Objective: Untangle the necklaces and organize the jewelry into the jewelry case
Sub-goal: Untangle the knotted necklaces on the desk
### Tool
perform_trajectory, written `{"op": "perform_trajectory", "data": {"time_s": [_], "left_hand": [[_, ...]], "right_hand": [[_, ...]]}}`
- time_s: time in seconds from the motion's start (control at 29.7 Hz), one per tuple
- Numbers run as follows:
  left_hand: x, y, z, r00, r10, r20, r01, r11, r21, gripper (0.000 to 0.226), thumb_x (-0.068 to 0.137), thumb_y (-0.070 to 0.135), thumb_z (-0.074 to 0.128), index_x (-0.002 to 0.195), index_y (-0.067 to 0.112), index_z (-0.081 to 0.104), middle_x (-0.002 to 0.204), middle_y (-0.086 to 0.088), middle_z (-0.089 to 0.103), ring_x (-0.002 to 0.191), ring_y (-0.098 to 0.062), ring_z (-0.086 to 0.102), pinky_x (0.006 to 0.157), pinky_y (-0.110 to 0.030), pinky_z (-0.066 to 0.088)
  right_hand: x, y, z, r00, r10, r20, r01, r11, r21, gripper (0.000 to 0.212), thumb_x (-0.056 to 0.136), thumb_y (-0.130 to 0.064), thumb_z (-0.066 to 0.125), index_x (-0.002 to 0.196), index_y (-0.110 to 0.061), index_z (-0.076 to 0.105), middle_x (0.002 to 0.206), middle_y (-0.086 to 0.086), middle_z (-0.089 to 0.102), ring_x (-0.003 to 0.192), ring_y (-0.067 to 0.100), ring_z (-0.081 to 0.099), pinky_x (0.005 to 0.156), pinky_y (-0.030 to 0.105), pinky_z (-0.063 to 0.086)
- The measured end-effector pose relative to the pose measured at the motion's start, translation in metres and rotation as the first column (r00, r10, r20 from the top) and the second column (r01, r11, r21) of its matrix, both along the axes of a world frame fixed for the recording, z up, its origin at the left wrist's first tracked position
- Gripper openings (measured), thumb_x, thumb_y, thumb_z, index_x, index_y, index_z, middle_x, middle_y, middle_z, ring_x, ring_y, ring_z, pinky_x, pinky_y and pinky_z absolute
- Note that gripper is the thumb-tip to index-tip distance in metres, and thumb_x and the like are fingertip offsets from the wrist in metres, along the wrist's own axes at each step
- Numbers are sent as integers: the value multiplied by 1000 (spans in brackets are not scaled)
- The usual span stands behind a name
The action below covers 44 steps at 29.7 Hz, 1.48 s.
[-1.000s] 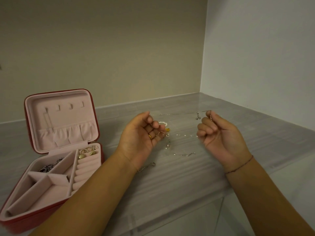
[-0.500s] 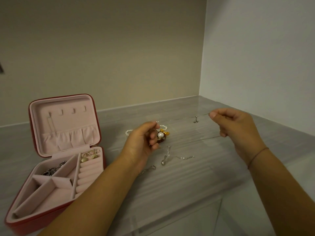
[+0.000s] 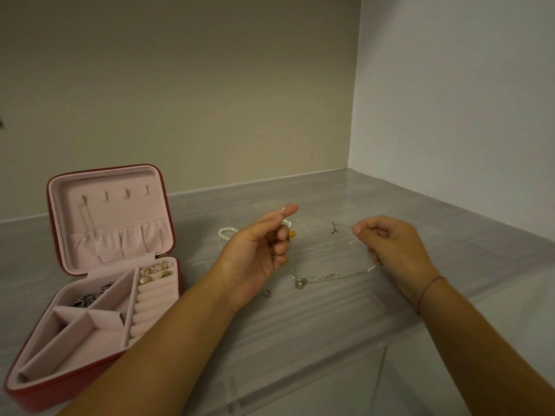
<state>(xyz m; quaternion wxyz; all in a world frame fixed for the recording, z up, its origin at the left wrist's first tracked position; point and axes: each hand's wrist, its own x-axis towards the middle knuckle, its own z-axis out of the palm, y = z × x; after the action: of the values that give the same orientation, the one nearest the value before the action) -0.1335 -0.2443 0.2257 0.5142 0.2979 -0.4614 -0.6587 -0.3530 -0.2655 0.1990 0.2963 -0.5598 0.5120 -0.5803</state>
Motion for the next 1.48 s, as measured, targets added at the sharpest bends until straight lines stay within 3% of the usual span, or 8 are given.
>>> {"op": "perform_trajectory", "data": {"time_s": [0.13, 0.3, 0.51, 0.71, 0.94, 1.18, 1.35, 1.48], "left_hand": [[-2, 1, -1, 998, -27, 57, 29, 999, -27, 31, 91, 17, 49, 119, 19, 64, 66, 5, 49, 56, -6, 42, 52, -19, 38], [-4, 2, 0, 998, -25, 62, 29, 998, -56, 31, 94, 15, 46, 121, 21, 61, 69, 4, 50, 59, -7, 43, 55, -20, 36], [-4, 2, 3, 998, -31, 61, 37, 994, -100, 33, 93, 16, 46, 123, 22, 59, 72, 4, 51, 62, -8, 45, 58, -22, 36], [-2, 2, 5, 1000, -21, -3, 21, 994, -107, 37, 90, 14, 48, 125, 21, 58, 73, 4, 53, 62, -7, 48, 58, -21, 39], [0, -2, 5, 990, 129, -62, -130, 991, -21, 42, 91, 4, 49, 129, 21, 54, 69, 3, 59, 59, -8, 54, 53, -19, 47], [-2, -3, 4, 977, 213, -3, -212, 976, 37, 57, 87, -2, 58, 135, 25, 41, 94, -7, 65, 69, -13, 65, 62, -22, 51], [-6, 1, 0, 957, 148, 251, -142, 989, -41, 57, 83, -8, 58, 131, 20, 48, 103, -7, 68, 56, -11, 55, 54, -23, 40], [-8, 4, -3, 903, 108, 415, -69, 992, -108, 54, 79, -1, 71, 126, 19, 53, 83, 3, 73, 51, -4, 51, 48, -17, 36]], "right_hand": [[5, -1, -6, 995, 13, -101, -7, 998, 60, 12, 85, -10, 66, 74, -13, 67, 59, 1, 57, 46, 1, 50, 52, 16, 43], [14, 10, -4, 866, -145, -478, 143, 989, -42, 9, 83, -19, 69, 87, -24, 64, 100, -3, 54, 90, 11, 52, 80, 21, 39], [56, 41, 0, 782, 136, -609, -138, 989, 44, 22, 74, -39, 74, 88, -23, 66, 83, -10, 56, 74, 5, 53, 68, 20, 44], [69, 35, -8, 666, 126, -735, -139, 989, 43, 15, 80, -37, 70, 85, -24, 65, 81, -13, 50, 76, 5, 50, 72, 22, 44], [36, 30, 9, 901, 375, -217, -353, 926, 133, 10, 81, -6, 70, 87, -14, 73, 82, 4, 73, 74, 11, 65, 70, 16, 51], [35, 20, 7, 859, 440, 262, -475, 876, 86, 30, 85, 10, 54, 103, -10, 66, 81, 4, 70, 70, 10, 60, 60, 18, 45], [39, 14, 16, 847, 425, 319, -437, 899, -37, 31, 84, 13, 51, 100, -8, 65, 79, 2, 68, 70, 7, 59, 59, 16, 44], [44, 11, 13, 847, 417, 331, -405, 908, -108, 28, 84, 12, 53, 97, -10, 66, 80, 1, 69, 74, 6, 60, 65, 16, 45]]}}
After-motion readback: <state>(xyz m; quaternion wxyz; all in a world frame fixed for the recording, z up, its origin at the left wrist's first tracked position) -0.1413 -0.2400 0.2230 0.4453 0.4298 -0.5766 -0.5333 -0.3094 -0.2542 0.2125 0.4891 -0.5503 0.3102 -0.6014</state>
